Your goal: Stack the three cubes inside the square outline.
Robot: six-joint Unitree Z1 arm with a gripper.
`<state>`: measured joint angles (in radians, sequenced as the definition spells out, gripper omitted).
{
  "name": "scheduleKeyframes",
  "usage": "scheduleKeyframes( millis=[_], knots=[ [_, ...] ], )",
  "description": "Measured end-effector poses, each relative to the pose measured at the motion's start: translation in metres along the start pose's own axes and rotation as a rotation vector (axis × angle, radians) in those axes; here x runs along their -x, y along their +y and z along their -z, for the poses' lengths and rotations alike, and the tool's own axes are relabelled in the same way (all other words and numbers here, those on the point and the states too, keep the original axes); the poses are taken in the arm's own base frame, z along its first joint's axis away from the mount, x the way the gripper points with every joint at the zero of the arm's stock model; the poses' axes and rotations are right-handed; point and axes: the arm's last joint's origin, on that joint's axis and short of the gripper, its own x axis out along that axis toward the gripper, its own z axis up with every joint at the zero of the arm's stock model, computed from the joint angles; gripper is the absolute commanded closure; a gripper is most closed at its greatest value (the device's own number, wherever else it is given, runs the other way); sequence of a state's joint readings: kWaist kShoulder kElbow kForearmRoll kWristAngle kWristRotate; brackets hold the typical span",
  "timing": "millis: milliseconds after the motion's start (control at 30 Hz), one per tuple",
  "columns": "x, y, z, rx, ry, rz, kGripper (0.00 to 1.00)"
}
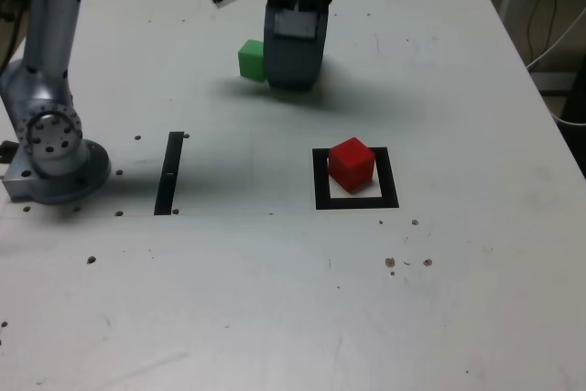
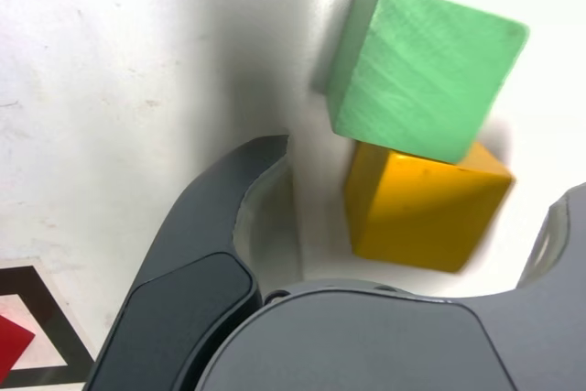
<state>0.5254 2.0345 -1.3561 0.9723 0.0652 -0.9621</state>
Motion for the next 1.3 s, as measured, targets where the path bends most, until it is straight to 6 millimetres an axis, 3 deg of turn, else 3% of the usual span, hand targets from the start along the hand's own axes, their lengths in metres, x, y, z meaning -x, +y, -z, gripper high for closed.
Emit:
scheduleKeyframes(
  millis=[333,533,800,1300],
  knots=[
    [-0.002,0.000,-0.011,-0.001,0.025,0.019,0.34],
    [-0.002,0.004,-0.016,0.017,0.029,0.008,0.41],
    [-0.002,0.006,-0.019,0.026,0.027,0.005,0.60],
    [0.011,-0.003,-0.027,0.023,-0.102,0.020,0.71]
  ],
)
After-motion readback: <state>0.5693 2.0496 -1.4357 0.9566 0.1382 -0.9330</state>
